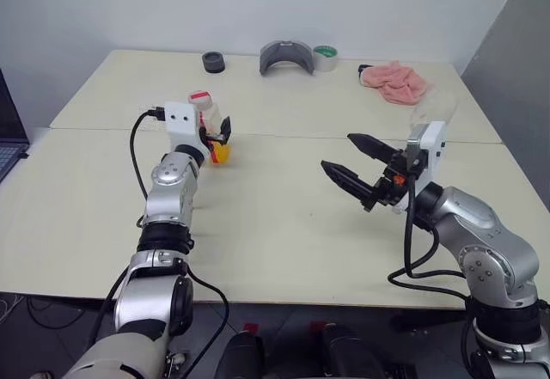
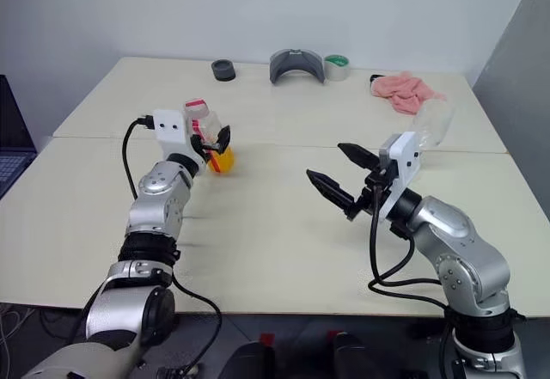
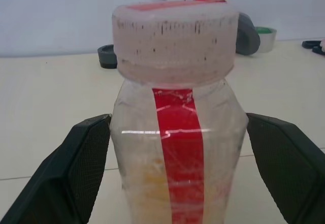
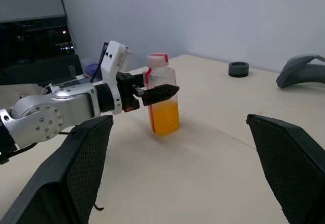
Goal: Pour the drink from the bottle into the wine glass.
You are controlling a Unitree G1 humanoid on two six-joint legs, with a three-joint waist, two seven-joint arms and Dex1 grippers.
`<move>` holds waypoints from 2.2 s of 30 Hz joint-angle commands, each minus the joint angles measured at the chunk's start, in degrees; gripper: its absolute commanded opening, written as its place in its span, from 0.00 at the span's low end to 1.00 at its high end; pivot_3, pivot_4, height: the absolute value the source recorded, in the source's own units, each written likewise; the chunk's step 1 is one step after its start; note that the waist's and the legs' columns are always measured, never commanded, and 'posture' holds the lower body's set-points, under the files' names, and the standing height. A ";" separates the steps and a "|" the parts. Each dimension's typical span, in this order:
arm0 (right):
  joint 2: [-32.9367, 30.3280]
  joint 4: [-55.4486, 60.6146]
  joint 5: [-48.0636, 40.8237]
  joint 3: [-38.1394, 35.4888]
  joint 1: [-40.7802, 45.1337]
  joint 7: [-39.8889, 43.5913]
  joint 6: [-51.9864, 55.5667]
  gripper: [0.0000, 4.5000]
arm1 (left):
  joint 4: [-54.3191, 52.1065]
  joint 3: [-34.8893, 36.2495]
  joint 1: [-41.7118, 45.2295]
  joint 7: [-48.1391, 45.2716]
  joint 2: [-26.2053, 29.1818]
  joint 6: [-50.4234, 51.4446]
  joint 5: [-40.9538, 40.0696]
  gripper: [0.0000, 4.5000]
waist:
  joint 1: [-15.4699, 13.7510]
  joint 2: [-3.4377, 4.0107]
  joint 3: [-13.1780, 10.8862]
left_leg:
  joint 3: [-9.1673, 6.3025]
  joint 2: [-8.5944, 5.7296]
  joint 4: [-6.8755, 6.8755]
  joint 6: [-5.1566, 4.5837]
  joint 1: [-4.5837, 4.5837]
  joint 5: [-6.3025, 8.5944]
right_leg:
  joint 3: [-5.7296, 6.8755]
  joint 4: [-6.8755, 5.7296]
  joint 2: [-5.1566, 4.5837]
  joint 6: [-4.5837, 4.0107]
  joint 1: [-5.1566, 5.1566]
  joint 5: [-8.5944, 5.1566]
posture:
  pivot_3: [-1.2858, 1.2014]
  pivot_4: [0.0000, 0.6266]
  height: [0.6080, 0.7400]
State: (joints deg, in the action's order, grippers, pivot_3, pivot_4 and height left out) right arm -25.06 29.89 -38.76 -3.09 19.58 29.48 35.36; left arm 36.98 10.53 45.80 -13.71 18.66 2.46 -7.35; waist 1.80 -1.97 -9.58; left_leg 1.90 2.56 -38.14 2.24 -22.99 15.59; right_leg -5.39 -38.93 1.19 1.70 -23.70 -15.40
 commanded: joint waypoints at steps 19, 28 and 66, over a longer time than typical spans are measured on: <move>0.97 3.30 1.40 -0.63 -1.13 -1.89 -1.48 1.00 | 16.28 0.05 9.97 -3.77 1.66 -11.52 1.07 0.99 | 0.01 -0.01 -0.01 | 0.01 -0.01 0.00 0.00 -0.02 0.00 | 0.02 0.00 0.00 0.00 -0.03 0.00 | 0.52 0.24 1.00; 1.47 3.27 1.48 -0.24 -0.60 -2.35 -1.44 1.00 | 16.68 0.29 10.46 -4.23 1.81 -11.78 0.78 0.90 | 0.01 -0.01 0.00 | 0.01 -0.01 0.00 0.00 -0.03 0.00 | 0.02 0.00 0.00 0.00 -0.03 0.00 | 0.52 0.24 1.00; 3.20 -13.67 6.40 2.09 19.15 -0.96 1.89 1.00 | -16.17 -9.30 6.31 -29.35 -6.66 11.19 -9.59 0.42 | 0.03 -0.01 -0.03 | -0.01 0.01 -0.15 0.05 -0.57 -0.03 | 0.03 -0.05 0.00 -0.03 -0.52 0.02 | 0.52 0.24 1.00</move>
State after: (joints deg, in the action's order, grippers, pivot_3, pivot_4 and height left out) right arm -21.63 15.35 -31.60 -0.13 37.20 27.73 37.09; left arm 25.39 2.13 51.94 -40.39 11.76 12.82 -14.91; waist 1.83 -1.98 -9.61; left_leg 1.90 2.57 -38.28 2.29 -23.56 15.56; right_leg -5.37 -38.99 1.19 1.67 -24.23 -15.39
